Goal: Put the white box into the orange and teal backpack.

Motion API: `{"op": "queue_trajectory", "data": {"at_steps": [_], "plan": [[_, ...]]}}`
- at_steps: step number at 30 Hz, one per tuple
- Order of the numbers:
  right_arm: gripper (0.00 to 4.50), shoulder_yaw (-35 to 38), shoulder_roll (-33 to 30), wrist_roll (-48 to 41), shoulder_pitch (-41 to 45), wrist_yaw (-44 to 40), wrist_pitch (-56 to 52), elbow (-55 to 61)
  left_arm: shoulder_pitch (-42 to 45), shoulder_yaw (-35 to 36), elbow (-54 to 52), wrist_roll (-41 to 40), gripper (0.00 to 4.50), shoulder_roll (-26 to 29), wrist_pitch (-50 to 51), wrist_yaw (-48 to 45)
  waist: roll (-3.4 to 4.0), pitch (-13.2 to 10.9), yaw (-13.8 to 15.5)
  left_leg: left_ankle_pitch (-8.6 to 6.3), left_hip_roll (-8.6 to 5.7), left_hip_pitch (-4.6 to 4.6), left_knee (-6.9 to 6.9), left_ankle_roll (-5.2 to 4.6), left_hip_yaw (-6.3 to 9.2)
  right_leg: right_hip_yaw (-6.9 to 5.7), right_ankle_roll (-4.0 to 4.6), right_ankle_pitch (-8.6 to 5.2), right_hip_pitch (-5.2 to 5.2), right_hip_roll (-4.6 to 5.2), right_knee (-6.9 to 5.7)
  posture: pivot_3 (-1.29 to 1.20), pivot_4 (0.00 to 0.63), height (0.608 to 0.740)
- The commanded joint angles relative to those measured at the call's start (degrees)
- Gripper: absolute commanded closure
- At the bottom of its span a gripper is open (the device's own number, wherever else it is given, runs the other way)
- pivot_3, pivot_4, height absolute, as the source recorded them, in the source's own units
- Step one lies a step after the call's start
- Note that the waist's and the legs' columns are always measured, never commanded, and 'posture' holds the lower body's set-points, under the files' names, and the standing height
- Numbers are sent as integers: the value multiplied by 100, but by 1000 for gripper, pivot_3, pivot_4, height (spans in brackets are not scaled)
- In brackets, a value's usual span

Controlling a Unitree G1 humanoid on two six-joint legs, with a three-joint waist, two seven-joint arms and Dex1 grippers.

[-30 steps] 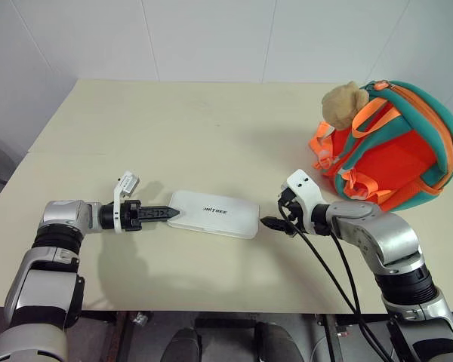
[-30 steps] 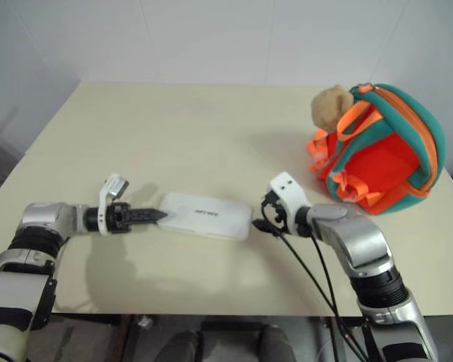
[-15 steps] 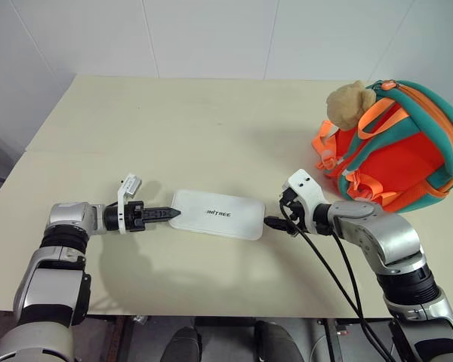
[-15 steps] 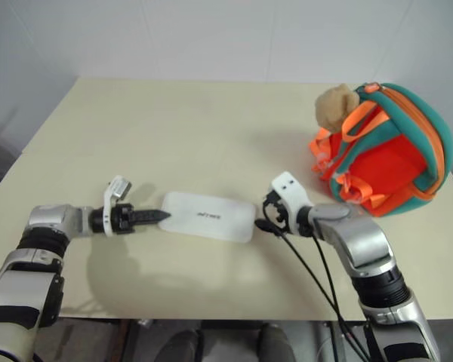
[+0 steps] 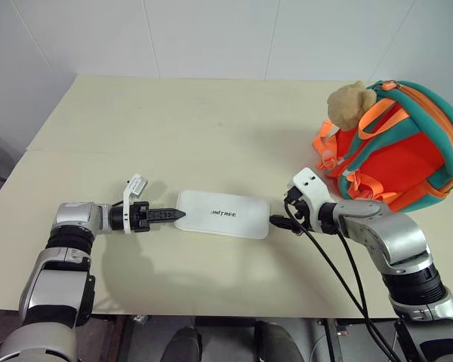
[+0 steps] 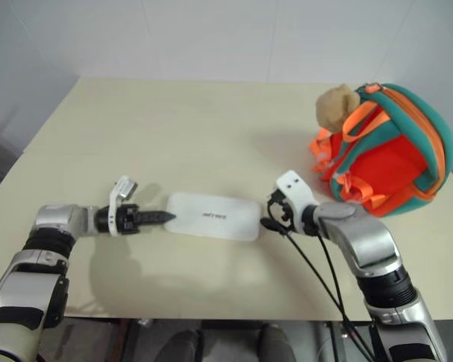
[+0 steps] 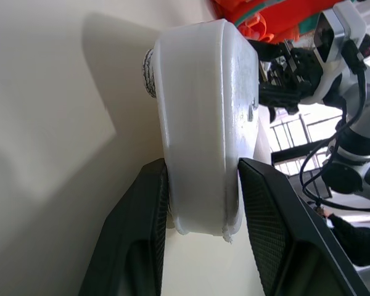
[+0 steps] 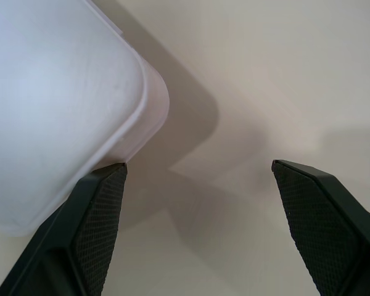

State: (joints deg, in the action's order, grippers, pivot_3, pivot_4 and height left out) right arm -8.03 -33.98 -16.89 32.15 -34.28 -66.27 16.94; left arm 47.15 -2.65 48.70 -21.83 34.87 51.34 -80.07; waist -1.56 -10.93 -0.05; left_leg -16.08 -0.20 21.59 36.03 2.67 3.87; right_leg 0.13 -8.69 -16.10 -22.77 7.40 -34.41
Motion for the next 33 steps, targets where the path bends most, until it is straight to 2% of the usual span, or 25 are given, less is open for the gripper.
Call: {"op": "queue_trajectory", "data": {"at_steps": [1,13,20,33], "plan": [[0,-85,88,-153,-24,-75,141,354,-57,20,-382,-75,3040,-254,146,140,0,0,2,0,0,0,0,0,0,0,0,0,0,0,0,0,150,740],[0,21,-18,-149,-76,-70,89,438,-125,1142,-1085,-942,3258,-265,1473,581,-1,-1,-34,0,1,1,-2,0,0,0,-1,0,-4,-1,-1,0,150,740],[0,-4,-44,-129,-30,-93,151,333,-475,691,-1386,-695,3271,-291,1368,629,-1,-1,-20,0,1,2,-7,3,-1,1,0,-1,-8,-1,2,0,150,740],[0,-29,-3,-107,-10,-88,174,296,-345,155,-1119,-135,3272,-439,200,698,-1,0,2,1,1,1,3,4,-1,1,-1,0,-2,0,25,0,150,740]]}}
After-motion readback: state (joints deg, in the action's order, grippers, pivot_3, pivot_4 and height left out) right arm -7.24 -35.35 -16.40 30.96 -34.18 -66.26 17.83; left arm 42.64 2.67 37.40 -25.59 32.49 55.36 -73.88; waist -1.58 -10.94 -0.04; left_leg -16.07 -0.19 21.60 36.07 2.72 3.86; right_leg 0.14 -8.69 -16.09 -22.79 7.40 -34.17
